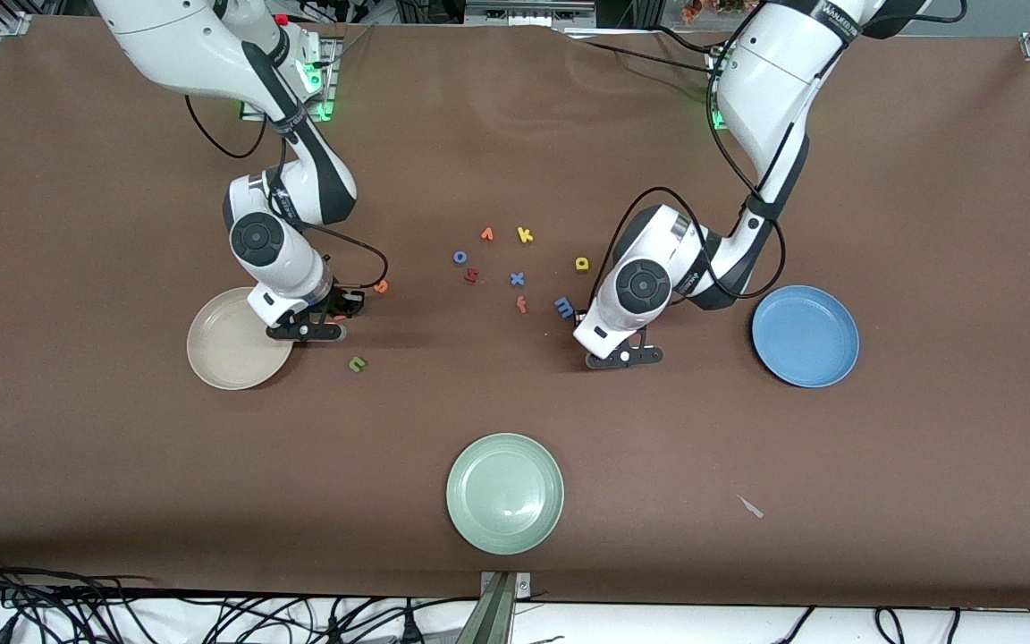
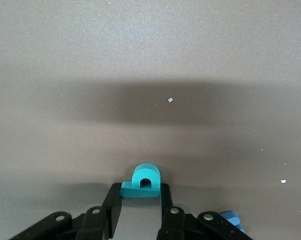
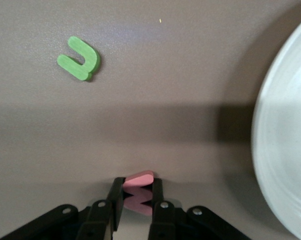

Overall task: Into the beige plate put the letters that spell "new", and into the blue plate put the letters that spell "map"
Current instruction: 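Place the pink W on the white plate with the right gripper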

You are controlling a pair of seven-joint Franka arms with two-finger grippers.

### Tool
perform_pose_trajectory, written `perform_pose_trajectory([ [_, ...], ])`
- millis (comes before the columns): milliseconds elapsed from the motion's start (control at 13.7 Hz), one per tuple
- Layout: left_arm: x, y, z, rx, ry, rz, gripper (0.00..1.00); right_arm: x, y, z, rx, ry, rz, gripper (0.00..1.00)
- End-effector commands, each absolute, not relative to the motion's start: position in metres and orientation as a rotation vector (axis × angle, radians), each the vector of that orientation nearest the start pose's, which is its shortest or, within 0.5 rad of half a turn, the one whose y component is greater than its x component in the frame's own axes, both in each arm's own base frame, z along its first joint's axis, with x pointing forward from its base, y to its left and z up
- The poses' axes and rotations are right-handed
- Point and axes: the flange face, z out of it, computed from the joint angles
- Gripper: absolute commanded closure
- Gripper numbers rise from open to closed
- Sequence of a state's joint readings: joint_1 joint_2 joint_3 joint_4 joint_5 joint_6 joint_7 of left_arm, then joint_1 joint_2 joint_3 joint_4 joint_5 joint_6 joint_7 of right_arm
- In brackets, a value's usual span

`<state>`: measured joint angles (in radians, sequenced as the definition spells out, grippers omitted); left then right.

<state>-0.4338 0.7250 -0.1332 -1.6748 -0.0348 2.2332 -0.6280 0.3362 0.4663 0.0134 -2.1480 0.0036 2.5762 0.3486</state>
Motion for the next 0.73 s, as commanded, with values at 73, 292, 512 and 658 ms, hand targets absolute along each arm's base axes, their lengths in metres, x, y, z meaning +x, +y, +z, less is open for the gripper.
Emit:
perform_pose_trajectory([
  [73,0.569,-0.342,0.163,-3.128,-0.175,0.313,0.68,0.536,0.193,0.204,-3.143,0.001,0.068,1.00],
  [292,0.573,-0.341,0.169,-3.132,-0.187,0.303,0.70,0.563,0.175,0.255,-3.173,-0.037,0.192,1.00],
  [512,0.583,-0.320,0.188,-3.121,-0.138,0.363,0.72,0.585,0.125,0.281,-3.182,-0.186,0.237,1.00],
  [658,0.587,-0.306,0.205,-3.117,-0.061,0.413,0.72,0.590,0.091,0.282,-3.182,-0.280,0.225,1.00],
])
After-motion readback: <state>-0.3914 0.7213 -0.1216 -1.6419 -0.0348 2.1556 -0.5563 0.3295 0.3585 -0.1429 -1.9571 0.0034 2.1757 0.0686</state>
